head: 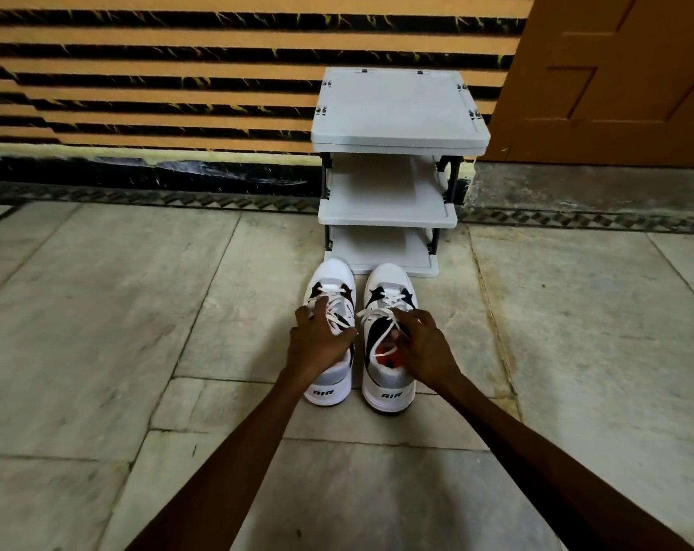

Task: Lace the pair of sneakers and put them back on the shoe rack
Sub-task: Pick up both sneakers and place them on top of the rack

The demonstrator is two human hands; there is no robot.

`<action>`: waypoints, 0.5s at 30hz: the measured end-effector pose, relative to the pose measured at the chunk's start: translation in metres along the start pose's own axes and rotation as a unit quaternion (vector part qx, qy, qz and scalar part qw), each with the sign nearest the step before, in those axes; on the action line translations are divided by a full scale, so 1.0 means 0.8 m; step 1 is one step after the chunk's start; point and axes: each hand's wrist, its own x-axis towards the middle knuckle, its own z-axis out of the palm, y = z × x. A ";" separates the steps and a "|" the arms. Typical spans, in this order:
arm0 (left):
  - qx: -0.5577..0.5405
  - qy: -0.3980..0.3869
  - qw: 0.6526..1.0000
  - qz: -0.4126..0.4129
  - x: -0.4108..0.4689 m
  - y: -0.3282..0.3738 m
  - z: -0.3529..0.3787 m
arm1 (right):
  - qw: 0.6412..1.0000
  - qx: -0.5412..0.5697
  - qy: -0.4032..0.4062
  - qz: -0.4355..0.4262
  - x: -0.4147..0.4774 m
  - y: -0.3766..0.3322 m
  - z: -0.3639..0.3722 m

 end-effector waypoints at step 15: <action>0.283 -0.029 0.931 0.231 -0.068 -0.014 -0.018 | 0.983 -0.160 -0.049 -0.070 -0.085 -0.013 -0.008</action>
